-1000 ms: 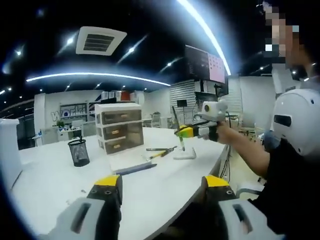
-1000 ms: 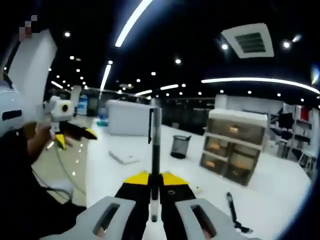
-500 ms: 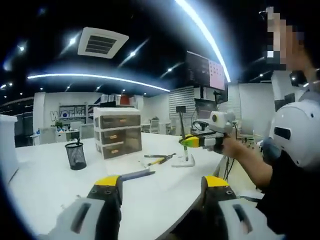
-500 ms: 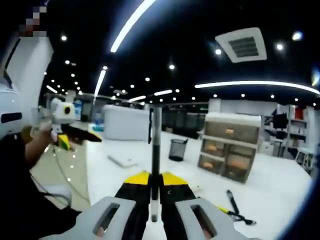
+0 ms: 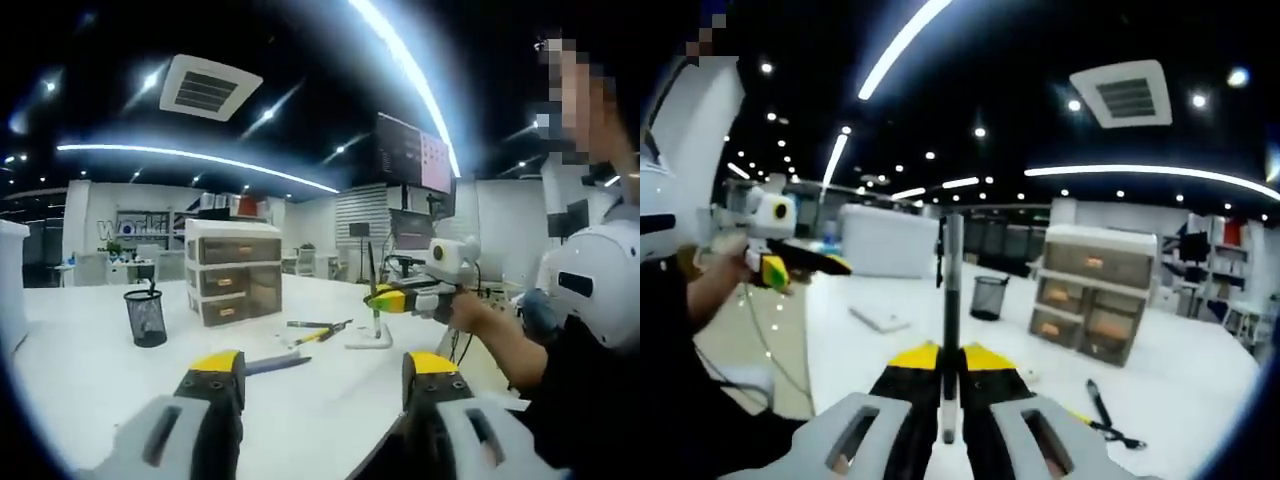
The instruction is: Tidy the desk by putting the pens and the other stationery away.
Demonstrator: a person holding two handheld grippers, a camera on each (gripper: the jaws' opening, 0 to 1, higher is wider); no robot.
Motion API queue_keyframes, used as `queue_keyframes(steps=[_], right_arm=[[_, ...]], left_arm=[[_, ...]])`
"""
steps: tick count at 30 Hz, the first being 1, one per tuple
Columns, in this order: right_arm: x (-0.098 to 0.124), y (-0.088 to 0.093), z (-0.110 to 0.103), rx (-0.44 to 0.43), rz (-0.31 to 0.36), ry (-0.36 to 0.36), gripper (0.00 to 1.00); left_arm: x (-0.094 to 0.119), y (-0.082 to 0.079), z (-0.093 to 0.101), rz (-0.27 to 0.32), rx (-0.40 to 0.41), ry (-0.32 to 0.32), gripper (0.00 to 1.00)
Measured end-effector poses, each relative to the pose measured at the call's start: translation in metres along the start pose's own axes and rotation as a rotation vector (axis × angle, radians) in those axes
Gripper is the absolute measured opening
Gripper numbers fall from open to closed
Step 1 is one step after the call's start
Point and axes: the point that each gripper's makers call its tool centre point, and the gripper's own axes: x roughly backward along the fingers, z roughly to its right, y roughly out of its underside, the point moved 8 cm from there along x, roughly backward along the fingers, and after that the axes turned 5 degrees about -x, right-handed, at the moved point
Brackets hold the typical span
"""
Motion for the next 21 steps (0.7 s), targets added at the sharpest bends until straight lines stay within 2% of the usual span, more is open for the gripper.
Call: queue_keyframes(steps=[7,12,21], right_arm=[[-0.004,0.000,-0.010,0.009,-0.001,-0.023,0.05],[-0.011,-0.001,-0.021,-0.003,0.016,-0.069,0.05],[-0.022,-0.003,-0.041,-0.008,0.025,-0.123,0.05]], left_arm=[[-0.011,-0.005,-0.004,0.028,0.013,0.036,0.63],[-0.021,-0.011,-0.004,0.054,0.026,0.056,0.62],[-0.046,-0.019,0.010,0.087,0.032,0.118,0.60]])
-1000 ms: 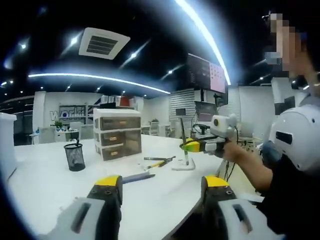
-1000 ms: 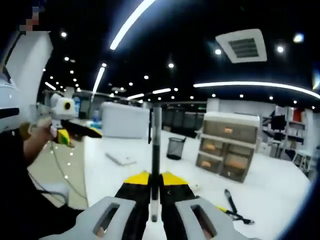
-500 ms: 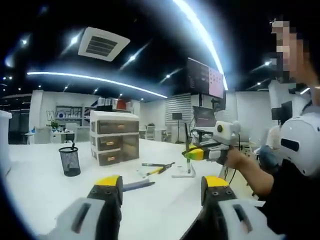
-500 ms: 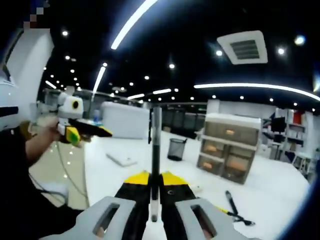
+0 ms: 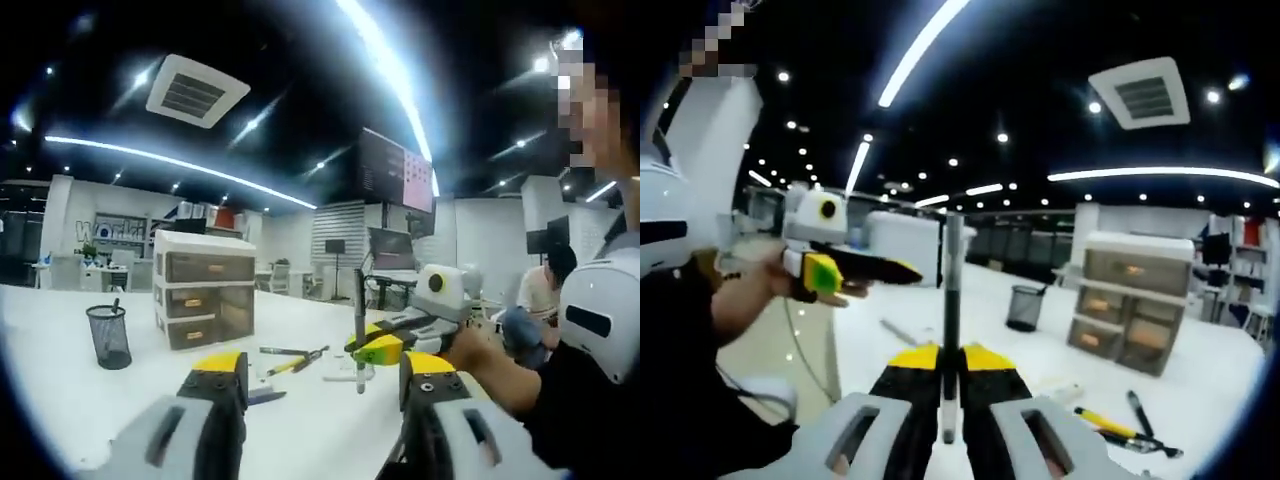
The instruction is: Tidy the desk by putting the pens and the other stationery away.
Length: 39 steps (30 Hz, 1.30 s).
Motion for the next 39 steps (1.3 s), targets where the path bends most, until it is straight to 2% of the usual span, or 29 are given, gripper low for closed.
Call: queue_keyframes(steps=[4,15,19,24,27,32,36,39], right_arm=[[-0.005,0.002,-0.008,0.009,-0.001,-0.023,0.05],[-0.012,0.005,-0.020,-0.004,0.012,-0.072,0.05],[-0.015,0.007,-0.025,-0.005,0.012,-0.091,0.05],[-0.017,0.008,-0.028,-0.010,0.012,-0.105,0.05],[-0.018,0.008,-0.028,-0.013,0.014,-0.108,0.05],[-0.020,0.008,-0.030,-0.020,0.021,-0.120,0.05],[-0.021,0.009,-0.030,-0.025,0.019,-0.122,0.05],[-0.020,0.010,-0.030,-0.033,0.020,-0.120,0.05]], left_arm=[[-0.010,-0.002,0.007,0.015,0.004,0.030,0.56],[-0.027,-0.003,0.024,0.030,-0.004,0.080,0.53],[-0.029,-0.002,0.025,0.031,-0.009,0.084,0.44],[-0.029,-0.003,0.025,0.047,-0.008,0.073,0.39],[-0.029,-0.002,0.026,0.052,-0.004,0.082,0.27],[-0.031,0.002,0.025,0.047,-0.012,0.062,0.25],[-0.031,0.004,0.026,0.058,0.003,0.071,0.13],[-0.031,0.005,0.026,0.065,0.005,0.072,0.09]])
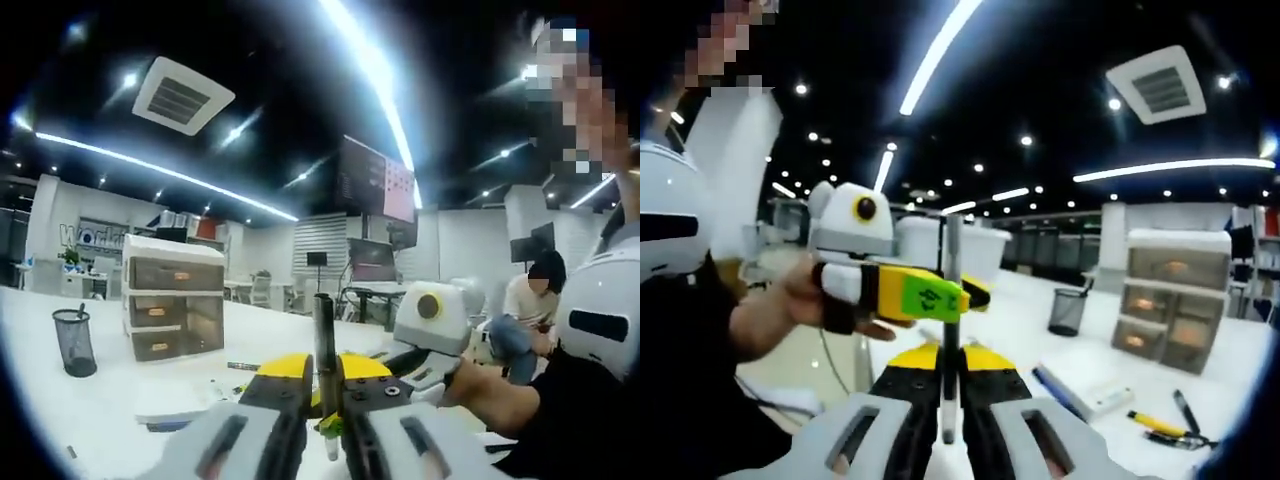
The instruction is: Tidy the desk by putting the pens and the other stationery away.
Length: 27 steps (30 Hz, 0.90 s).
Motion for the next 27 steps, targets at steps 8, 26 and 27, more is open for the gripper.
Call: queue_keyframes(steps=[8,26,27], right_arm=[[0.002,0.001,0.000,-0.017,0.014,0.004,0.05],[0.013,0.002,0.011,-0.014,0.041,0.122,0.53],[0.016,0.002,0.011,-0.013,0.040,0.125,0.53]], left_arm=[[-0.001,0.001,0.001,0.002,0.045,0.001,0.08],[0.008,-0.011,-0.007,-0.032,-0.063,-0.082,0.07],[0.008,-0.012,-0.009,-0.032,-0.061,-0.086,0.07]])
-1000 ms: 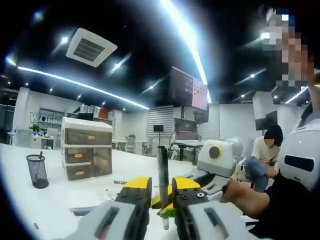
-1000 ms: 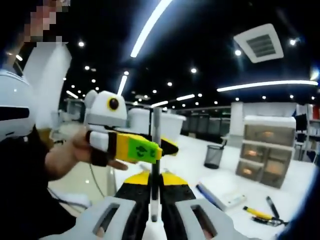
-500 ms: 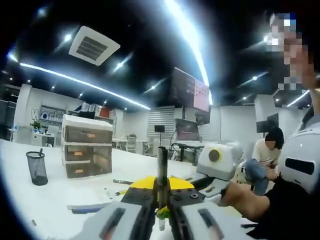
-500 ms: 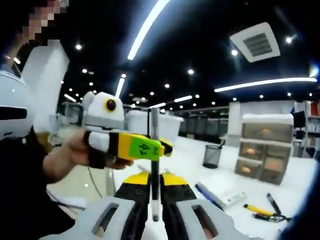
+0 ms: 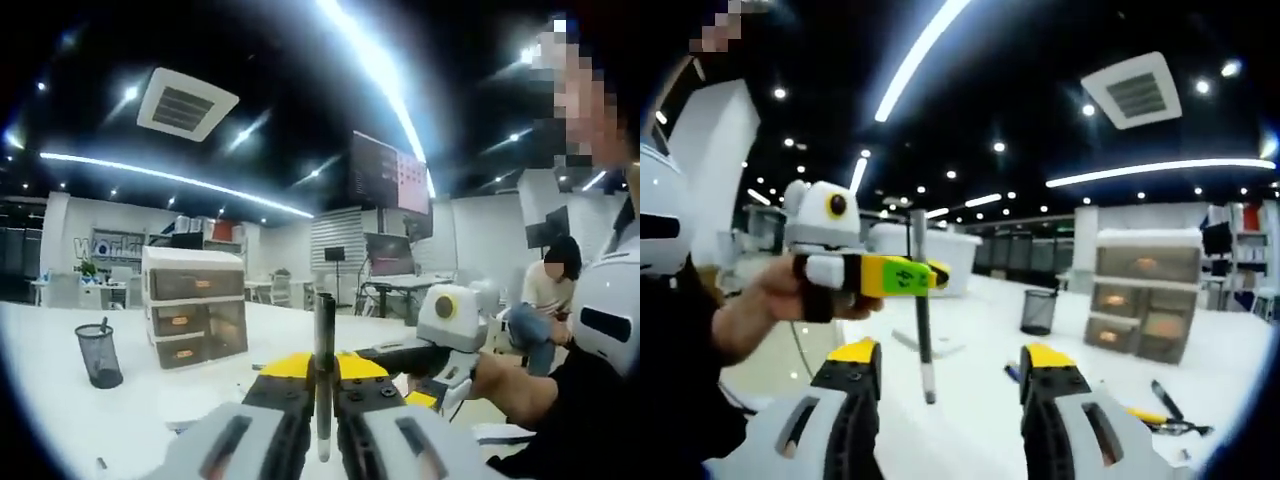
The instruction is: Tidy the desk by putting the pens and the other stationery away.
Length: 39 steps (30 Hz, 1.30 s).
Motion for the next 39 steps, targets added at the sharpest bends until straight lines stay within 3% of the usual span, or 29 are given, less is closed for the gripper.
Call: queue_keyframes(steps=[7,13,15,22,39], right_arm=[[0.023,-0.001,0.010,-0.027,0.014,0.041,0.55],[0.047,0.000,0.023,-0.045,0.006,0.103,0.57],[0.056,0.001,0.028,-0.045,0.000,0.129,0.57],[0.082,0.009,0.040,-0.070,-0.015,0.194,0.62],[0.097,0.021,0.041,-0.056,-0.087,0.224,0.67]], left_arm=[[0.006,-0.011,-0.015,0.010,-0.026,-0.046,0.07],[0.016,-0.018,-0.039,0.000,-0.036,-0.117,0.07],[0.020,-0.020,-0.048,-0.007,-0.061,-0.168,0.07],[0.029,-0.023,-0.070,-0.027,-0.087,-0.222,0.07],[0.008,-0.047,-0.135,-0.021,-0.034,-0.282,0.07]])
